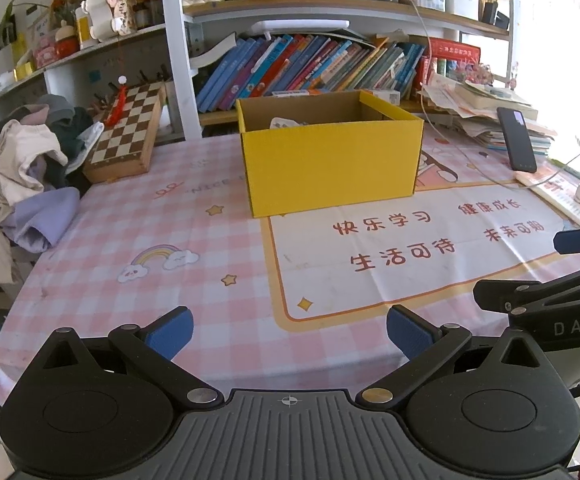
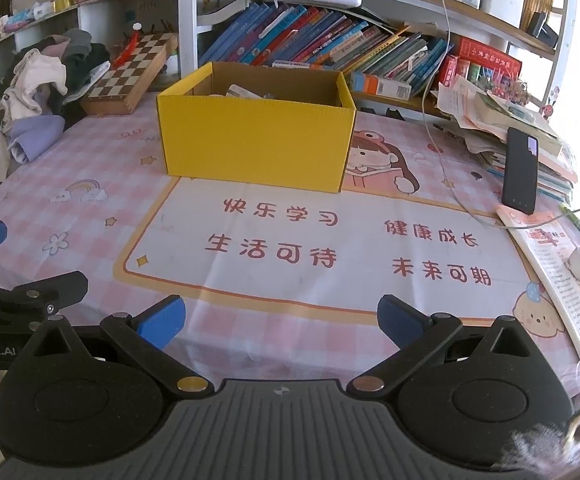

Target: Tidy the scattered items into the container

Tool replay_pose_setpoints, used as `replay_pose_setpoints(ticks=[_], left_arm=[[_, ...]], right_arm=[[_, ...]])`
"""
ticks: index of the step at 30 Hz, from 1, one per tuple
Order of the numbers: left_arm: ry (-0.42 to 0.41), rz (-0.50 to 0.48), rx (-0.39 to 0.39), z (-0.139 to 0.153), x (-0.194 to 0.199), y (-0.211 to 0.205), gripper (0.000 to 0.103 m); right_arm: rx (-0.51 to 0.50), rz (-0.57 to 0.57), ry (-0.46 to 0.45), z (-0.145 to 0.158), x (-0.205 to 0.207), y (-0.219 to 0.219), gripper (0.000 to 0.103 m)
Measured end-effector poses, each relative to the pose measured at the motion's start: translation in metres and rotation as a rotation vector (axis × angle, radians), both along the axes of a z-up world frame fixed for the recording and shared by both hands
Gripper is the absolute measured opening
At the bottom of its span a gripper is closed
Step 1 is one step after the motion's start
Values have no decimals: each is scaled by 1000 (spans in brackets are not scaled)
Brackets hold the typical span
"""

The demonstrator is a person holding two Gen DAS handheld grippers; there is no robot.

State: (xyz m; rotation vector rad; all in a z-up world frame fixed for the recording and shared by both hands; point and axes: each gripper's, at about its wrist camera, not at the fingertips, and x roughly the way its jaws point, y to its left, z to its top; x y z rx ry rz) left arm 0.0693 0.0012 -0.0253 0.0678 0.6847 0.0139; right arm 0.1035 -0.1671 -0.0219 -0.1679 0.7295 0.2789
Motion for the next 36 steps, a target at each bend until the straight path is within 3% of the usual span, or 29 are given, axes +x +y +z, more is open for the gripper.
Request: replay_pose_setpoints(ticks=[36], left_arm=[[9, -4, 7, -2, 5, 0, 103]], right_arm=[[3, 2, 3, -2, 6, -3, 103]])
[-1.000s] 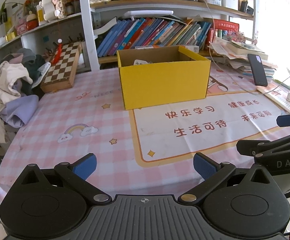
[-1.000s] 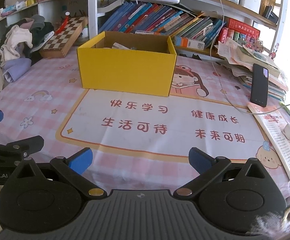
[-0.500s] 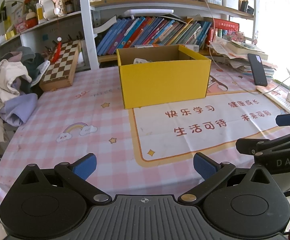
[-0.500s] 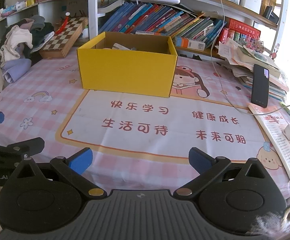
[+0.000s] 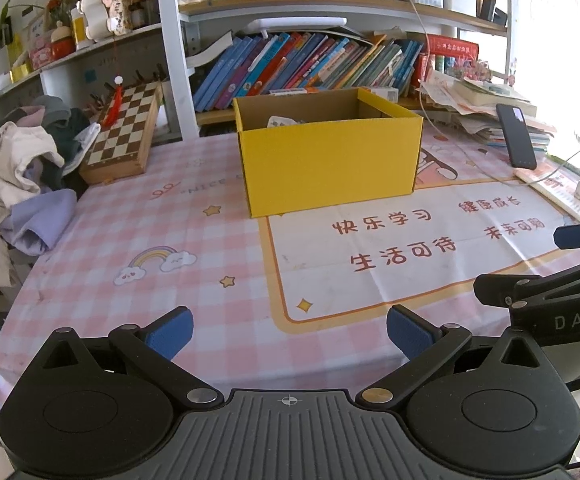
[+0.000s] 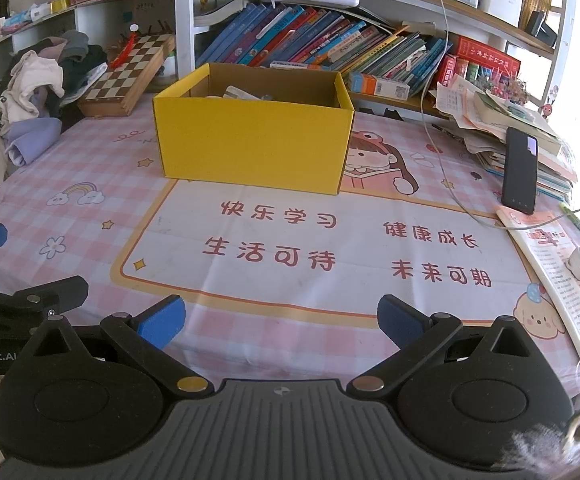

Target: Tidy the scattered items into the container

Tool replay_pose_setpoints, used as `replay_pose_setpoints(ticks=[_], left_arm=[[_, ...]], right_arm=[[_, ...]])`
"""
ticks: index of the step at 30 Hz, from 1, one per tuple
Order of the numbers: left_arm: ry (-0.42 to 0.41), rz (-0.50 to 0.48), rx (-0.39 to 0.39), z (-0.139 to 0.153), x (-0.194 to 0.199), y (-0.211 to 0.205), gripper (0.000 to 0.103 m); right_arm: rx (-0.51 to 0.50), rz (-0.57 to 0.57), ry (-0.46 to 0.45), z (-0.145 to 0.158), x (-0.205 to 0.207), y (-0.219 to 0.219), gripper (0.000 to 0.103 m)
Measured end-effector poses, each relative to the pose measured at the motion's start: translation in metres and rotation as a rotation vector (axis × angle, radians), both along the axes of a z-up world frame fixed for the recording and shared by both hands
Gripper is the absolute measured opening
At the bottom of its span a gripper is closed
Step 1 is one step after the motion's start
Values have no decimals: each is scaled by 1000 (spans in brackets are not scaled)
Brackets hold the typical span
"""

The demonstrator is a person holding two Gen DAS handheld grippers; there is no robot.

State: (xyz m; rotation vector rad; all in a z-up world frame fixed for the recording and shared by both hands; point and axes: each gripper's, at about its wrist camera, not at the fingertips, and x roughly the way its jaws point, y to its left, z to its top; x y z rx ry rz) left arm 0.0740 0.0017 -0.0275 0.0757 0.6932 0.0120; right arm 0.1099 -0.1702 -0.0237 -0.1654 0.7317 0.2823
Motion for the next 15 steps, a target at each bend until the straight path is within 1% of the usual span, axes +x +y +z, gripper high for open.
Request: replay_pose_setpoints(ticks=[15], left_arm=[[12, 5, 7, -1, 2, 1, 103]], right_arm=[[0, -2, 4, -1, 1, -1, 103]])
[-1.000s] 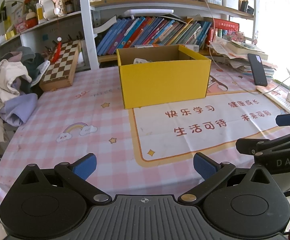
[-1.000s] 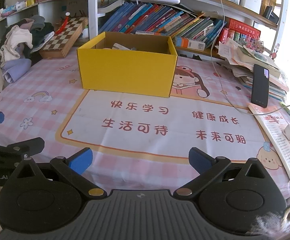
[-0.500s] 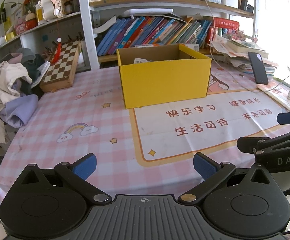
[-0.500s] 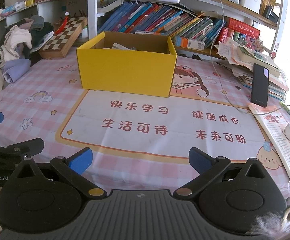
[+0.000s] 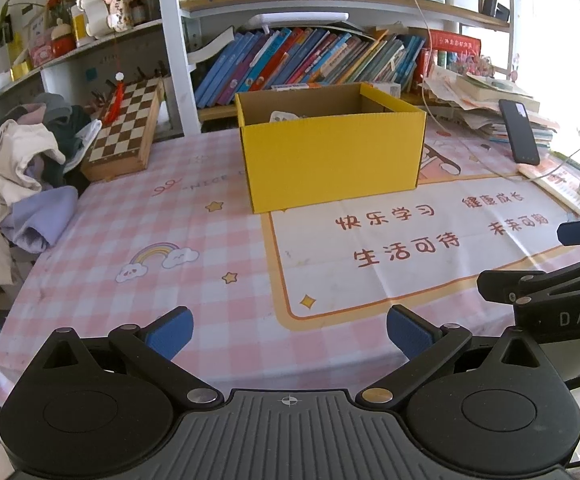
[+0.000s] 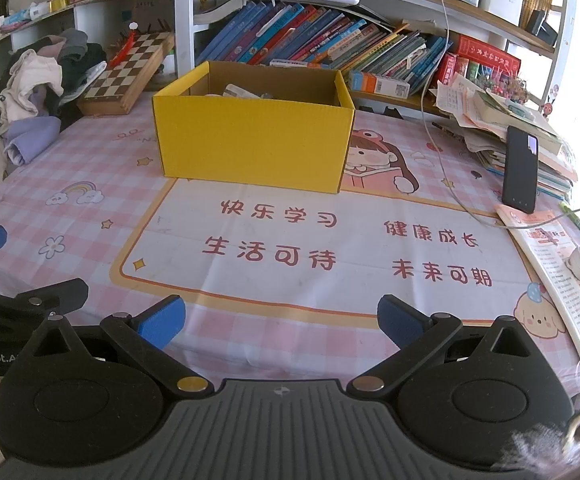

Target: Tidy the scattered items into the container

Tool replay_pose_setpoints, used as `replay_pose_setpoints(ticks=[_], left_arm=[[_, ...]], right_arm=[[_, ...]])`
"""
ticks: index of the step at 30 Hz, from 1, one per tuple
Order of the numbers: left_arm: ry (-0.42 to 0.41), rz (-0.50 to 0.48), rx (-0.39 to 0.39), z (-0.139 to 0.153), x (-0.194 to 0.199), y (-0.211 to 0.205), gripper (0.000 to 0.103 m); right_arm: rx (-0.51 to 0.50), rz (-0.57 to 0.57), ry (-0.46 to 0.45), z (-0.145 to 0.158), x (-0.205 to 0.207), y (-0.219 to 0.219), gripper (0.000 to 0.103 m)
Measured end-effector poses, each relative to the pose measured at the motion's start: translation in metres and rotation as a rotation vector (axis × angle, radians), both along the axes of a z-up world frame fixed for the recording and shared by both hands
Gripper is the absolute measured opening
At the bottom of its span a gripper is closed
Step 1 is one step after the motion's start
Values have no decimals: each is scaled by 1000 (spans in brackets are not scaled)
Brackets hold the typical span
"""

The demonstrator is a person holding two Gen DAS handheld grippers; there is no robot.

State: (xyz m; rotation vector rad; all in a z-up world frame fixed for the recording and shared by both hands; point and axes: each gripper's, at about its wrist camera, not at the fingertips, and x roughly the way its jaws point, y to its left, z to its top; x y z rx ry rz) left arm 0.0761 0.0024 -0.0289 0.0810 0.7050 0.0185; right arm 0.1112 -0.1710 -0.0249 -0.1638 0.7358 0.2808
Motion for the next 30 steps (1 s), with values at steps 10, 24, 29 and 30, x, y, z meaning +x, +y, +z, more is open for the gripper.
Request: replay_pose_setpoints(ticks=[10, 24, 29, 30], left_arm=[[3, 3, -1, -1, 1, -1, 103], [14, 6, -14, -2, 3, 0, 103], [1, -1, -24, -2, 2, 1, 103], [-1, -2, -25, -2, 2, 1, 103]], right_arm=[[-1, -2, 3, 0, 0, 1, 103], [-6, 0, 12, -2, 1, 2, 103], [-7, 3, 13, -3, 2, 2, 103], [-7, 3, 13, -3, 2, 2, 103]])
